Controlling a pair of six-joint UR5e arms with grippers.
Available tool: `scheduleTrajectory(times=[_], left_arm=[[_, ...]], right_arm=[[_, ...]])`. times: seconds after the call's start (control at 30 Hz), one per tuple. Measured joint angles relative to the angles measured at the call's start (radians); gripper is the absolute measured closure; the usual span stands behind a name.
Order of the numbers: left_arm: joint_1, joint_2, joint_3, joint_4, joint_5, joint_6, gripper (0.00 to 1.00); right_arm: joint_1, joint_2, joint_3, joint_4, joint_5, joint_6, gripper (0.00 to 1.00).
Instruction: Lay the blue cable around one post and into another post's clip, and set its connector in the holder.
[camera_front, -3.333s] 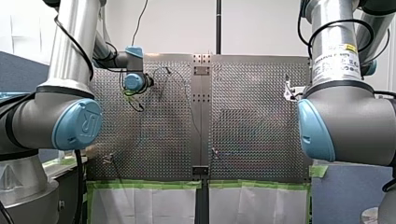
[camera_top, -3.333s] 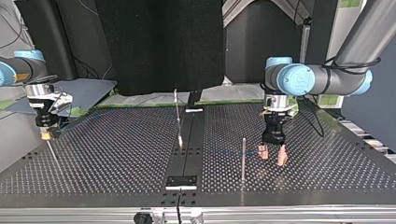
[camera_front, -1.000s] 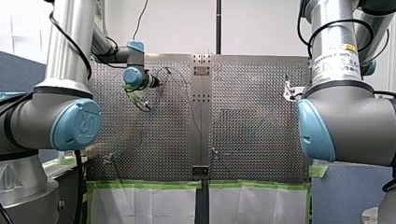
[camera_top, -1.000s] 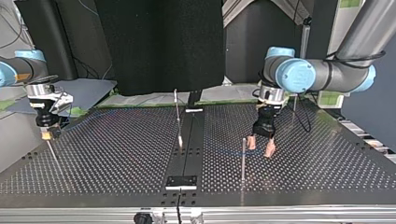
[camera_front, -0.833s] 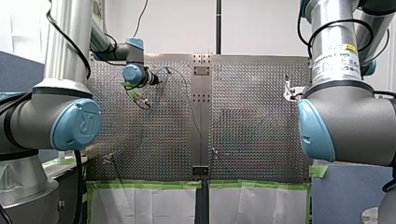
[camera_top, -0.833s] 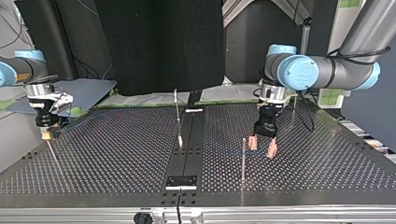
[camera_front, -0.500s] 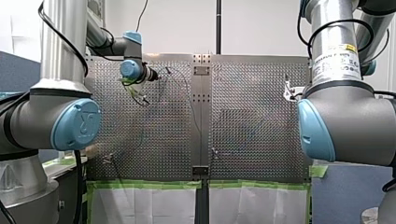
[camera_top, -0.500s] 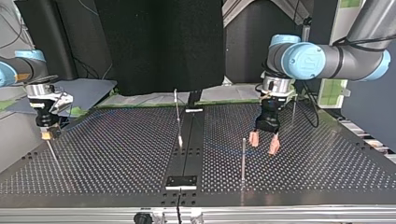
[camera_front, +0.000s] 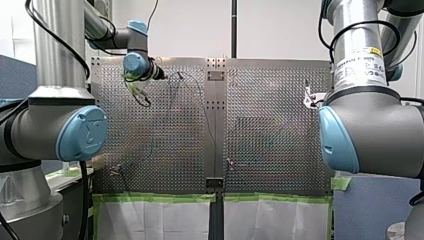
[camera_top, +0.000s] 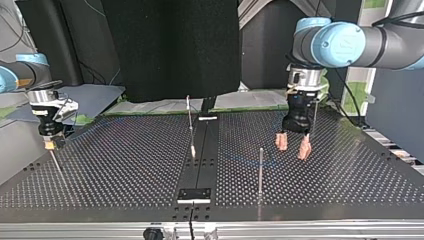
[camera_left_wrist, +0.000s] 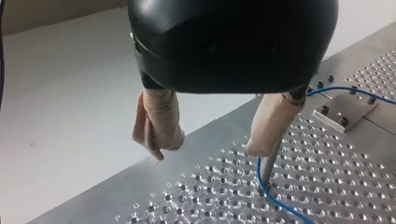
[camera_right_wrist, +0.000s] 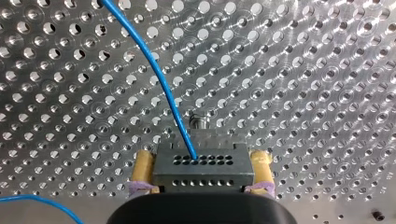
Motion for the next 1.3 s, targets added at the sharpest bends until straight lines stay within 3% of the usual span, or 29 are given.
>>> scheduleTrajectory(times=[0.47, 0.77, 1.0, 1.3], left_arm=[[-0.029, 0.002, 0.102, -0.140, -0.056, 0.140, 0.00], [-0.060, 0.002, 0.111, -0.222, -0.088, 0.223, 0.00], [-0.113, 0.005, 0.114, -0.294, -0.098, 0.295, 0.00], [-0.141, 0.012, 0.127, -0.387, -0.101, 0.387, 0.00]], right_arm=[[0.001, 0.000, 0.000, 0.000, 0.001, 0.000, 0.21], [0.001, 0.000, 0.000, 0.001, 0.001, 0.000, 0.21], [0.004, 0.000, 0.000, 0.002, 0.002, 0.000, 0.21], [0.005, 0.000, 0.000, 0.002, 0.003, 0.000, 0.21]])
